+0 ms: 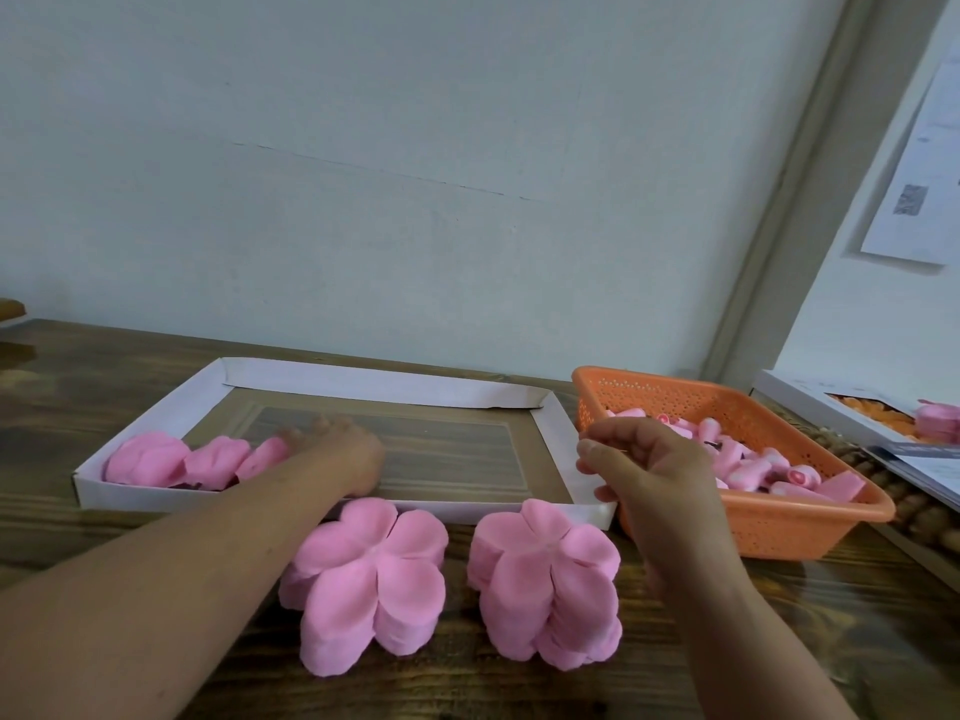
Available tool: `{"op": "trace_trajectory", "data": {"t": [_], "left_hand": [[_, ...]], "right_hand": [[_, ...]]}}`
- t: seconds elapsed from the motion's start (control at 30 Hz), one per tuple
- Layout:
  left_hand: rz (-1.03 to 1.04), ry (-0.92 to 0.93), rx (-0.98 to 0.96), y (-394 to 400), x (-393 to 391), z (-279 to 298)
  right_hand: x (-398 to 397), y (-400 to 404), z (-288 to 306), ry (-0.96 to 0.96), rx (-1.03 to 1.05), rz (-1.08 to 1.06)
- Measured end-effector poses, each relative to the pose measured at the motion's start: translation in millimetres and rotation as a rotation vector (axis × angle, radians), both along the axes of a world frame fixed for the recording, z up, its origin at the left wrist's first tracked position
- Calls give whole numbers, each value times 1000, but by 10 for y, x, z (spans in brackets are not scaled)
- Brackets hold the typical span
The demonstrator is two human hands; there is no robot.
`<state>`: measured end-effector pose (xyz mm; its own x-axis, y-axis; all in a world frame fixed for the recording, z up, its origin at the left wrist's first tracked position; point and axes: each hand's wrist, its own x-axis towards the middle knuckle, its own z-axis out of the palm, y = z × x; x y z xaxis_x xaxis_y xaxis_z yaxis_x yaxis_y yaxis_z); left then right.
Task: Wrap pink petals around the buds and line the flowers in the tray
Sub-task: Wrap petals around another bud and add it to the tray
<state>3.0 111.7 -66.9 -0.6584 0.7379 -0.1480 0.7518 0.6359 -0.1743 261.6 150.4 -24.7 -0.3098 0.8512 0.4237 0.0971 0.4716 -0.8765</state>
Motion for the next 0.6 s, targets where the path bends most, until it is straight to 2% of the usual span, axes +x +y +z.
{"op": "trace_trajectory", "data": {"t": [0.13, 0.2, 0.3, 0.4, 0.5, 0.6], "left_hand": [[-20, -33, 0, 29, -33, -21], [-38, -58, 20, 21, -69, -27], [-24, -93, 57, 4, -86, -14], [19, -148, 120, -3, -62, 3], [40, -156, 189, -43, -31, 30], [6, -150, 166, -69, -24, 41]], "right_hand": [[-63, -51, 29, -17, 12, 41], [-126, -90, 53, -84, 29, 117], [-278, -162, 80, -365, 135, 268], [-500, -235, 53, -674, 287, 331], [-727, -271, 24, -859, 359, 332], [-903, -273, -41, -1032, 449, 328]]}}
